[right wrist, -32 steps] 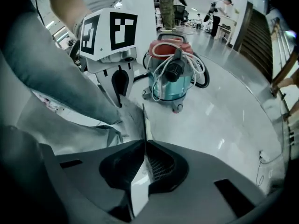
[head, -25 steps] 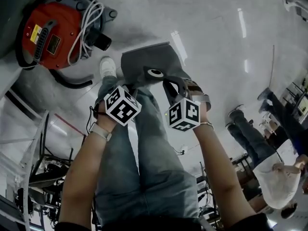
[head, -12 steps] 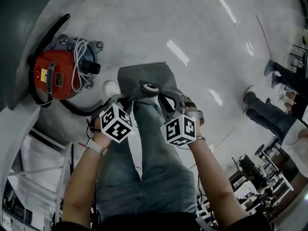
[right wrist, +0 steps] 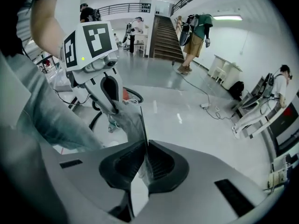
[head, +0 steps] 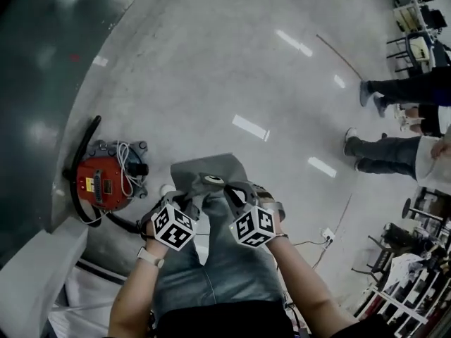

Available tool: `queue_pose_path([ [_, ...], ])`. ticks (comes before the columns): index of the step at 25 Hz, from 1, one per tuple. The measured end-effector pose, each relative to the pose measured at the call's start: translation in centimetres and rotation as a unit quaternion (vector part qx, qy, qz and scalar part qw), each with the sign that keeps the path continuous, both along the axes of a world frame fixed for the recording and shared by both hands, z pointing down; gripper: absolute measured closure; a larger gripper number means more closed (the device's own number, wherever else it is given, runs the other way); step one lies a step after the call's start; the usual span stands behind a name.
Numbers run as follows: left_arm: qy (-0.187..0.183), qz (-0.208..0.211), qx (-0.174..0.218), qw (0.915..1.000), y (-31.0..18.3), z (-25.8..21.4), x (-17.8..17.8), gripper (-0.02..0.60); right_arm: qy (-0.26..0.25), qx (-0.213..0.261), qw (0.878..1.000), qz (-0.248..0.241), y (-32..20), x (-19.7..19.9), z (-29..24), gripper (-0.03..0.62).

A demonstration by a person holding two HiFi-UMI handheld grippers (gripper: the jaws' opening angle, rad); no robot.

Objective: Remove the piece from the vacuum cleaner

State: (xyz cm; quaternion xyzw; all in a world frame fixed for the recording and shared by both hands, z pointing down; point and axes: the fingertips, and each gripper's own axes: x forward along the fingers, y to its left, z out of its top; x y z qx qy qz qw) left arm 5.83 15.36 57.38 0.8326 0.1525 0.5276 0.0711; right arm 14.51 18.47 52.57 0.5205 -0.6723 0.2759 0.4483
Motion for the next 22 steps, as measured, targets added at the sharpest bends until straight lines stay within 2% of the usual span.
queue_pose_path([
  [5,0.017,0.003,0.016,0.9997,-1.7,-6.2,2.2,0.551,-0.002,0.026,0.999,0.041,-0.6,1.5,-6.1,0.543],
  [12,0.06,0.004,0.042,0.9973,-4.0,-15.1,6.7,0.551,0.003,0.069,0.994,0.082,-1.8,5.1,-14.8,0.543],
  [22,0.139,0.026,0.088,0.986,-4.5,-28.0,15.1,0.551,0.034,0.133,0.981,0.134,-0.5,11.8,-27.7,0.543],
])
